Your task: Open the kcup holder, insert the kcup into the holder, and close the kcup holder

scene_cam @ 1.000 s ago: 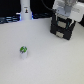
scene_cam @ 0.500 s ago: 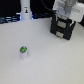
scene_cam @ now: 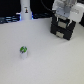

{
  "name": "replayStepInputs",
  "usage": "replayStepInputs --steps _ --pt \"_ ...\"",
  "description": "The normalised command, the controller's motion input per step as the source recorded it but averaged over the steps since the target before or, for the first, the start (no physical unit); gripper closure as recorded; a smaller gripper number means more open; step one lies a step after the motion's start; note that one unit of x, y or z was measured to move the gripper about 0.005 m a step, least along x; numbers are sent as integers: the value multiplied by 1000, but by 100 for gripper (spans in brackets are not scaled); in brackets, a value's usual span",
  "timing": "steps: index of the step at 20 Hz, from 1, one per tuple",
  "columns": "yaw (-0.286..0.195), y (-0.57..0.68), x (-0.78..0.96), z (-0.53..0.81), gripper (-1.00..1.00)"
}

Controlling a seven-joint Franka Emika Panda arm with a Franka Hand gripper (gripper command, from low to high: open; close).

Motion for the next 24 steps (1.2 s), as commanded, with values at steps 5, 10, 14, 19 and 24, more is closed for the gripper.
replayStepInputs --steps 5,10,14,19,24 --pt "-101 -423 899 171 100" --pt "-107 -405 907 89 100" --pt "-97 -386 914 87 100" --pt "-94 -390 913 88 100" --pt "-93 -393 911 89 100"
